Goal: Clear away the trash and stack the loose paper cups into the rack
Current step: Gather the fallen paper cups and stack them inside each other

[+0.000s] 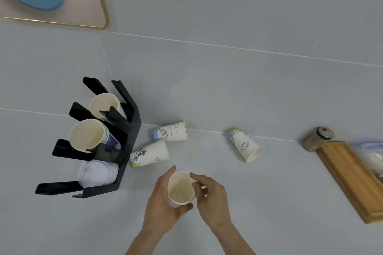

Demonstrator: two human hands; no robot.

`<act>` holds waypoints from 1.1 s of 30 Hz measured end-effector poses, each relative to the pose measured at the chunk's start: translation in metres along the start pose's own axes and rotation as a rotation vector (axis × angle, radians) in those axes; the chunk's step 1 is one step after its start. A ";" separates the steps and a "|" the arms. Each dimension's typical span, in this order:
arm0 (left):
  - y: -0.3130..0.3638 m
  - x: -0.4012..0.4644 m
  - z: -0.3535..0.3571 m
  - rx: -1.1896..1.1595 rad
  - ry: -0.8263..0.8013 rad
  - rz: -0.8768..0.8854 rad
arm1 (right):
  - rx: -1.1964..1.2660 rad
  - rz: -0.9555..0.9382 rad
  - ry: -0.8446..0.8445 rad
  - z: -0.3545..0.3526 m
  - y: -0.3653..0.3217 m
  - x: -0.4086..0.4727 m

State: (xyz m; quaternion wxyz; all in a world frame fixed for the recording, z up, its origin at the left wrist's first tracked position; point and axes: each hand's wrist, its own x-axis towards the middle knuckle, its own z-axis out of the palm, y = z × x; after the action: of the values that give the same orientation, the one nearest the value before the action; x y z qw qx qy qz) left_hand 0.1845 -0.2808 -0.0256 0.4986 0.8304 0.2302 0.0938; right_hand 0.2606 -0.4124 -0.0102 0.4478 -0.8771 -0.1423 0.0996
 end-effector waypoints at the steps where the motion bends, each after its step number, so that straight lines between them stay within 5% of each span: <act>1: 0.000 0.001 0.001 0.005 0.010 0.008 | 0.008 0.002 0.003 0.001 0.002 0.001; 5: -0.002 0.005 0.004 0.019 0.032 0.016 | 0.145 0.131 0.005 -0.006 0.003 0.011; 10: -0.007 0.011 0.007 0.035 0.043 0.014 | 0.465 0.517 0.250 -0.051 0.028 0.045; 16: 0.000 0.023 0.017 0.040 0.043 0.005 | 0.469 0.790 0.236 -0.093 0.079 0.101; 26: 0.008 0.037 0.024 0.063 0.007 -0.029 | 0.726 0.920 0.146 -0.094 0.081 0.152; 33: 0.007 0.038 0.026 0.057 0.014 -0.018 | 0.771 0.646 0.273 -0.086 0.046 0.134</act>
State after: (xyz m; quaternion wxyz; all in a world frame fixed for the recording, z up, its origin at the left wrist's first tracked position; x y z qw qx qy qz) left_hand 0.2298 -0.2859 -0.0352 0.4741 0.8414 0.2438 0.0883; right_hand 0.4200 -0.4575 -0.0046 0.6991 -0.6527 0.2425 0.1626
